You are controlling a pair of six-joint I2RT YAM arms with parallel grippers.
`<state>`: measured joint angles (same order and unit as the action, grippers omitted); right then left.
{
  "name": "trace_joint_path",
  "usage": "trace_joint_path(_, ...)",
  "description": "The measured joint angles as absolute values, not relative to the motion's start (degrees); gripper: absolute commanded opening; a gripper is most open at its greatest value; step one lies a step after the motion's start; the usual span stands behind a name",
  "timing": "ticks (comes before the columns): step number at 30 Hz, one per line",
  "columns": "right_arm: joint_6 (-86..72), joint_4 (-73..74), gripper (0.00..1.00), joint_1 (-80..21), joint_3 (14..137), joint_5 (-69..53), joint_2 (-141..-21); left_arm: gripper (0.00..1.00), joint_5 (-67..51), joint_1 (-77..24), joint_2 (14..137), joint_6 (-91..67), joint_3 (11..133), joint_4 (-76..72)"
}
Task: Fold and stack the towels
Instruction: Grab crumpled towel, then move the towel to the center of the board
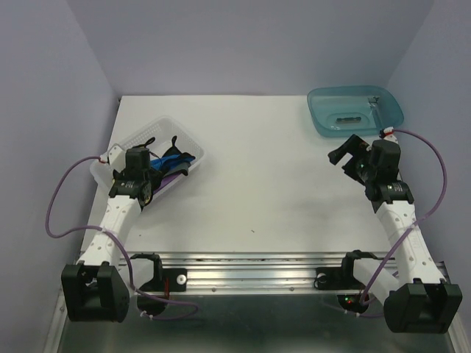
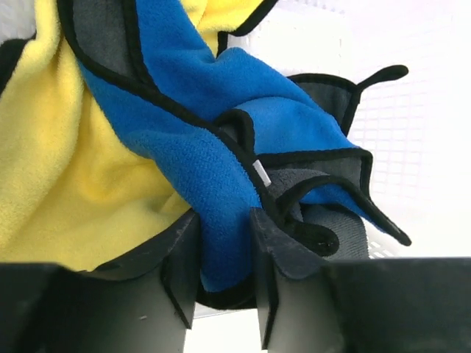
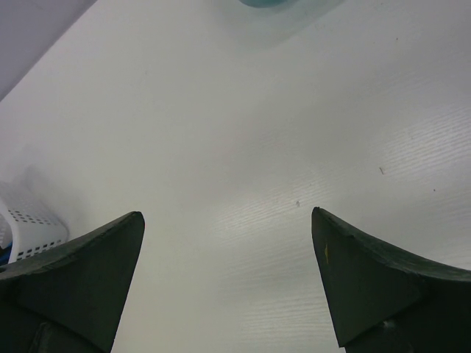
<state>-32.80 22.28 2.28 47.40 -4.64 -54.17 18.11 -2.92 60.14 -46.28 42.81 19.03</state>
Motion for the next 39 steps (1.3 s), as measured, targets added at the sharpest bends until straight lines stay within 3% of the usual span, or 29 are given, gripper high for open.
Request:
trace_joint_path(2, -32.8, 22.3, 1.00, 2.3, 47.4, -4.4, -54.2, 0.04, 18.0, -2.9, 60.1, -46.5, 42.8, 18.7)
trace_joint_path(3, -32.8, 22.3, 1.00, 2.3, 47.4, -4.4, -54.3, 0.00, 18.1, -2.9, 60.1, -46.5, 42.8, 18.6)
trace_joint_path(16, -32.8, 22.0, 1.00, 2.3, 46.0, -6.2, -52.7, 0.00, 15.9, -2.9, 55.3, -44.6, 52.8, 18.2)
trace_joint_path(22, -32.4, 22.0, 1.00, 2.3, 44.9, -8.8, -49.3, 0.00, 3.2, -4.9, 52.1, -42.4, 61.0, 11.8)
trace_joint_path(27, -31.9, 22.1, 1.00, 2.3, 44.9, -10.9, -47.2, 0.00, -3.4, -13.0, 54.3, -41.1, 67.5, 5.4)
trace_joint_path(34, -31.1, 23.6, 1.00, 2.3, 44.9, -9.7, -42.3, 0.00, -12.5, -31.4, 67.7, -37.5, 81.6, -3.6)
trace_joint_path(38, -30.7, 26.0, 1.00, 2.3, 44.9, -6.8, -39.7, 0.00, -13.5, -33.7, 71.8, -37.1, 79.0, -6.3)
trace_joint_path(39, -30.6, 26.6, 1.00, 2.3, 44.9, -6.2, -39.4, 0.23, -12.4, -33.7, 71.5, -37.4, 76.0, -6.5)
